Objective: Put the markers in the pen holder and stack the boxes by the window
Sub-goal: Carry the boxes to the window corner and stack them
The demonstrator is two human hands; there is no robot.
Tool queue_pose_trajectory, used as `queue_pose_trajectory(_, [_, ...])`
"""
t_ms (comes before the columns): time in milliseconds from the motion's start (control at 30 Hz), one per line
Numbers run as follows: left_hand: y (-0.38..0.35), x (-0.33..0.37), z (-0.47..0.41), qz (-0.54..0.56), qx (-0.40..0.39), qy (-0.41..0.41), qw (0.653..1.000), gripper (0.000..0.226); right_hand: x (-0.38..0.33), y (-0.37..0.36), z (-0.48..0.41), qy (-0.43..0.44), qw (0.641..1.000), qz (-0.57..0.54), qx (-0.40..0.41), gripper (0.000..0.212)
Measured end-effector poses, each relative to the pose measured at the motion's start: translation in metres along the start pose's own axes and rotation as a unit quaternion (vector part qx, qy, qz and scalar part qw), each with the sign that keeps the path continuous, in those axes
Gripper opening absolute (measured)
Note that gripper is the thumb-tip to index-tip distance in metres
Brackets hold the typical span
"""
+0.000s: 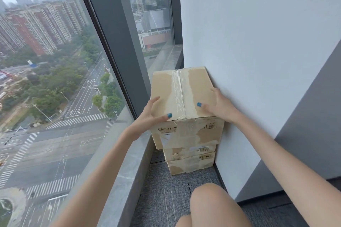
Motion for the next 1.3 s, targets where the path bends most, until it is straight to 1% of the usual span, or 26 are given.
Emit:
queue_pose_trajectory(67, [-0.003, -0.009, 0.004, -0.036, 0.014, -0.040, 0.998, 0.099, -0.001, -0.001, 0.011, 0.014, 0.999, 0.001, -0.043, 0.106])
queue_pose_trajectory(167, [-0.009, -0.012, 0.008, -0.064, 0.050, -0.084, 0.993, 0.103, -0.002, 0.000, 0.018, 0.024, 0.996, 0.027, -0.077, 0.113])
queue_pose_trajectory(300, [-0.012, -0.009, 0.005, -0.064, 0.068, -0.083, 0.992, 0.104, 0.001, 0.001, 0.014, 0.036, 0.992, 0.078, -0.088, 0.120])
queue_pose_trajectory(500, [-0.012, -0.005, -0.004, -0.035, 0.085, -0.074, 0.993, 0.105, -0.003, 0.007, 0.000, 0.055, 0.985, 0.143, -0.077, 0.110])
queue_pose_trajectory(700, [-0.012, 0.003, -0.014, -0.033, 0.103, -0.077, 0.991, 0.103, -0.012, 0.012, -0.022, 0.061, 0.976, 0.194, -0.073, 0.098])
queue_pose_trajectory(967, [-0.010, 0.012, -0.025, -0.048, 0.112, -0.078, 0.989, 0.103, -0.005, 0.011, -0.035, 0.060, 0.978, 0.185, -0.070, 0.095])
queue_pose_trajectory(1300, [-0.014, 0.005, -0.026, -0.049, 0.112, -0.070, 0.990, 0.102, -0.001, 0.005, -0.035, 0.059, 0.977, 0.192, -0.068, 0.096])
Point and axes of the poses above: each hand's wrist, its own z-axis away from the middle knuckle, its own y-axis out of the back of the hand, x = y × z, the point moved 1 cm from there along -z, towards the middle knuckle, and after that the axes turned 12 degrees about y, right-handed, at the moved point
